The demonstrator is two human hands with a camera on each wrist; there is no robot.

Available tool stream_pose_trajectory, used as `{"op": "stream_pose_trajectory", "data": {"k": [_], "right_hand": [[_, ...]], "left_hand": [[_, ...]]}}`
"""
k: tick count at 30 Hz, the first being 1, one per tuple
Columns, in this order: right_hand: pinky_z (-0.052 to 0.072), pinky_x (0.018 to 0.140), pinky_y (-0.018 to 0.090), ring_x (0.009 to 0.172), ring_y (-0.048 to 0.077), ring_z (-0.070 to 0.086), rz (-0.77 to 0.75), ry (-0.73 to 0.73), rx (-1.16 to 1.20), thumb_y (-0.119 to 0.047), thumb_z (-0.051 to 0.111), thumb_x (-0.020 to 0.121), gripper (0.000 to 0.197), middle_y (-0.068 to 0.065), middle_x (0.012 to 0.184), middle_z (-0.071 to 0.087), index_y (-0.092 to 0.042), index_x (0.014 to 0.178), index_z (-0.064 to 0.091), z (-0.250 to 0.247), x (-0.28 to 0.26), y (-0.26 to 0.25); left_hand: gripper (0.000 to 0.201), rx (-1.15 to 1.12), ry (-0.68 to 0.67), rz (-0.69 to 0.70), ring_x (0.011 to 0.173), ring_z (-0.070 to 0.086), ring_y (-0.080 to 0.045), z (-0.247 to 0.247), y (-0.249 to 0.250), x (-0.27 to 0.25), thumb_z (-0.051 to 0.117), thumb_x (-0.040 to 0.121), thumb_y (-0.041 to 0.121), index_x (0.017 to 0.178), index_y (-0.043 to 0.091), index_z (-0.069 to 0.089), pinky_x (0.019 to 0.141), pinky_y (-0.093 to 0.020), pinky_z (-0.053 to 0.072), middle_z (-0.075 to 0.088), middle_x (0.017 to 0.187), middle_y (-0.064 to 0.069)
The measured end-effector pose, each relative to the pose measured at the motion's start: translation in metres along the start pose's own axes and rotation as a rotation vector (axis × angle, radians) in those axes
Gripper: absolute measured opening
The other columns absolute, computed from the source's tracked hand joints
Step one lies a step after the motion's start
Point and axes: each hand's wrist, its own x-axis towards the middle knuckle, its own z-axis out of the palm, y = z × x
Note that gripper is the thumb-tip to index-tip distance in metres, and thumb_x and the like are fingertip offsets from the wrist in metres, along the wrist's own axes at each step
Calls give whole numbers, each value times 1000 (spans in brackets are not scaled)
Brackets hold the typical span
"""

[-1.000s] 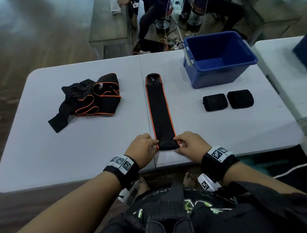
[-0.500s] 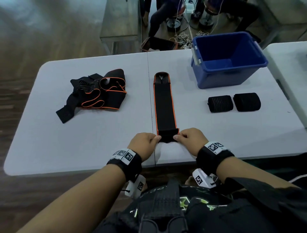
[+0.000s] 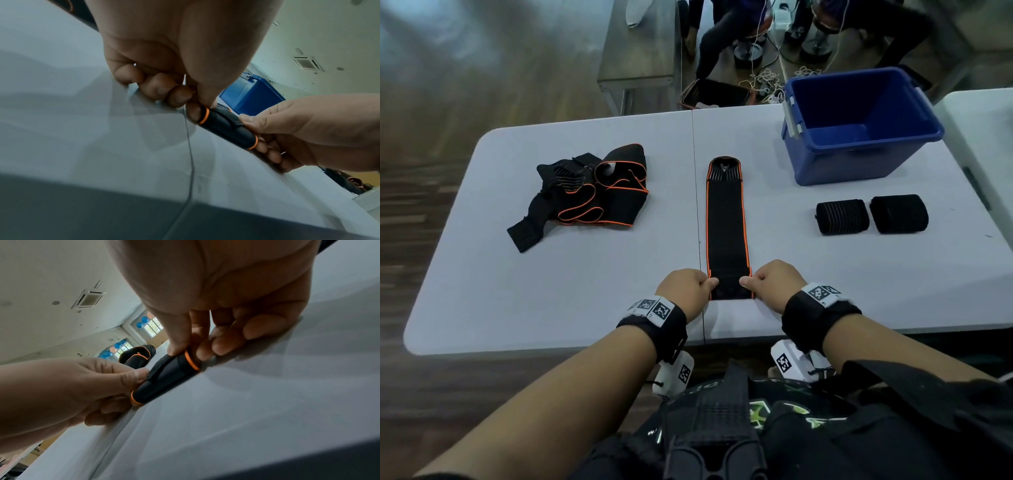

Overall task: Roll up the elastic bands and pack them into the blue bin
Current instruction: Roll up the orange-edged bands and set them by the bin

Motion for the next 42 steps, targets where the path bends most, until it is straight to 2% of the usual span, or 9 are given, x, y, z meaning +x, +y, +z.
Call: {"op": "stream_pose_trajectory", "data": {"k": [4,7,12,17,24,28,36,39,42], "right_hand": [[46,65,31,63,23,57,3,3,-41,-43,60,95,50,5,60,55,-13,56,54,0,0,-4],[54,78,37,79,22,64,-46,71,-46,-42,64,92,35,6,78,68,-11,76,64,2,0,-2],[52,84,35,89,16,61,-124,149,12,-35,73,86,27,-4,99,61,-21,104,58,3,-4,-3],[46,100,35,112,21,59,-201,146,-73,-30,69,90,38,3,122,60,-17,126,61,2,-6,-8],[42,103,31,119,21,48,-274,161,-241,-37,61,95,31,-1,126,56,-21,121,69,7,0,-2],[46,93,33,109,22,47,-358,210,-281,-28,64,93,16,-3,117,55,-21,107,69,9,1,-4],[49,88,39,107,24,50,-418,162,-439,-28,48,101,26,-4,122,61,-24,116,69,12,0,-2],[47,92,38,113,23,49,-422,153,-493,-47,49,98,39,-6,130,58,-26,126,66,12,-4,-1],[43,96,38,124,24,44,-428,84,-604,-62,59,86,62,-7,144,49,-30,139,55,10,-6,4]], "left_hand": [[43,-19,16,-12,75,62,-20,-1,-2,-1,52,99,48,77,14,66,72,-34,51,66,74,-2],[21,-111,124,-15,80,62,-13,-2,-6,-2,66,91,44,90,23,61,73,-31,51,66,80,6],[44,-97,189,149,110,58,-11,-7,-6,-3,75,87,32,128,24,61,95,-24,43,62,118,6],[38,-29,165,189,110,57,-13,-7,-8,-2,72,89,34,125,25,67,95,-24,43,61,120,7],[12,14,173,217,104,55,-18,-6,-5,-2,70,91,31,101,24,70,91,-35,49,61,110,4],[15,109,228,276,105,52,-24,-1,-6,-2,68,93,30,100,20,75,91,-38,48,60,114,1],[6,223,380,411,81,53,-27,3,-11,-9,77,85,23,83,18,75,62,-40,51,61,104,-4],[15,264,349,441,89,58,-31,5,-11,-9,71,91,28,87,16,79,69,-40,53,65,110,-3],[42,283,250,455,105,58,-27,2,-9,-14,69,87,52,99,14,80,90,-37,51,67,122,0]]}}
